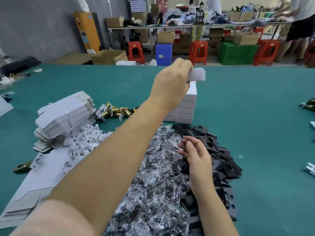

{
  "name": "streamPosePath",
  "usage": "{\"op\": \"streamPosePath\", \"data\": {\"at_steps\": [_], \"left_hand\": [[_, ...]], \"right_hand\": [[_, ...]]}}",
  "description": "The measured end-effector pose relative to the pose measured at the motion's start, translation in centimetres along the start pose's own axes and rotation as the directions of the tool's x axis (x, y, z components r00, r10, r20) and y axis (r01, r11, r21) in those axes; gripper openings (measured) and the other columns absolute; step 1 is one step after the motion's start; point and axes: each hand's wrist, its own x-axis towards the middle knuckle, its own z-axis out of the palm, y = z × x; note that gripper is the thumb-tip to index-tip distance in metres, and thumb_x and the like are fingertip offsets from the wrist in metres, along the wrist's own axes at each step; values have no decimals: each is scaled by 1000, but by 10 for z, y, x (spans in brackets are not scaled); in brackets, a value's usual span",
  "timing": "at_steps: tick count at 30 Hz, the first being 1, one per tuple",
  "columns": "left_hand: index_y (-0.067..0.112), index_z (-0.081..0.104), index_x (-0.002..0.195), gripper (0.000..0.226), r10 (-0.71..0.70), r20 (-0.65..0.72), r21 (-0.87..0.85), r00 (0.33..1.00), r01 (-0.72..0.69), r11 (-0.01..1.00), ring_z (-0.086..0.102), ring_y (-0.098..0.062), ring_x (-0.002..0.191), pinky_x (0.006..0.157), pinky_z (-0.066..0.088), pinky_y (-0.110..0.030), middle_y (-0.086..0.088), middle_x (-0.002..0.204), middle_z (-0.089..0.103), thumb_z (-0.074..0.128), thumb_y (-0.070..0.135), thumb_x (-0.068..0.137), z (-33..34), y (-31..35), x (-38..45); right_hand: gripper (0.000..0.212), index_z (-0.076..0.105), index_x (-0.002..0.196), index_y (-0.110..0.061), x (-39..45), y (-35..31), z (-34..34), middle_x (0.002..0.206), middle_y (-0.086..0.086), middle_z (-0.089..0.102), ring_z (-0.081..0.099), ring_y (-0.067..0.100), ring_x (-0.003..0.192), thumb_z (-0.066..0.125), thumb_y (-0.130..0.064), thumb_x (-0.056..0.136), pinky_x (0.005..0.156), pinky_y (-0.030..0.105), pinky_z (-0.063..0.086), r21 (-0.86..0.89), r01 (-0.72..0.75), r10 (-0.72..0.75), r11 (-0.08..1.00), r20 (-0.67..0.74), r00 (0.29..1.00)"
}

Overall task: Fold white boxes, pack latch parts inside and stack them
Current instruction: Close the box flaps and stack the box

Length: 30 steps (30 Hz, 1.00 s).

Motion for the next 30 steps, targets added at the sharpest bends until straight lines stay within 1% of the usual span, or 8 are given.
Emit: {"op": "streamPosePath", "data": {"at_steps": [3,6,10,12,19,22,25,30], "left_hand": [[13,53,120,28,14,102,238,995,-38,970,60,-28,100,74,35,-31,-6,117,60,61,11,93,39,1,21],[15,50,118,35,21,231,345,973,-102,933,63,-28,97,70,29,-32,-5,111,62,66,8,88,65,4,28],[21,52,130,42,65,342,433,938,-218,875,52,-31,114,97,32,-44,-2,116,64,65,16,90,84,3,26],[23,48,140,48,29,377,464,926,-216,859,45,-32,122,102,29,-47,-1,120,64,63,19,94,87,-1,25],[17,60,115,20,-74,365,496,928,-127,859,43,-30,119,99,30,-44,-2,111,67,60,18,95,91,-9,35],[16,64,122,36,-107,399,536,911,-137,833,37,-32,133,109,25,-49,-3,122,66,63,43,98,95,-10,41],[16,60,130,46,-138,413,521,900,-109,847,37,-35,139,117,20,-56,-6,133,61,61,50,98,98,-14,45],[15,55,131,50,-153,402,402,903,-24,915,51,-31,125,102,36,-45,-8,130,58,61,51,97,99,-21,47]], "right_hand": [[29,75,101,-37,2,1,0,103,-2,76,73,18,99,54,-18,106,84,29,58,10,-24,24,1000,-5,1000],[30,76,101,-33,3,3,-1,105,1,76,73,20,101,53,-14,107,82,27,59,41,-43,43,998,-11,999],[24,72,108,-25,5,2,-2,104,1,75,73,21,101,52,-13,107,81,26,59,58,-57,59,997,-21,998],[26,74,105,-29,4,1,-2,102,0,76,73,19,98,52,-15,107,82,27,59,55,-62,63,997,-19,998],[35,77,97,-35,3,-2,-2,100,-1,77,74,18,95,50,-16,108,82,29,59,56,-84,85,995,-18,996],[35,77,97,-34,4,-1,-2,100,-1,77,74,18,95,49,-15,108,81,27,59,55,-89,90,994,-18,996],[35,77,97,-34,4,-1,-2,100,0,77,74,18,95,49,-15,108,81,28,60,52,-92,93,994,-16,996],[35,77,97,-32,5,-1,-3,98,0,77,74,18,94,49,-14,108,80,27,60,61,-89,90,994,-13,996]]}}
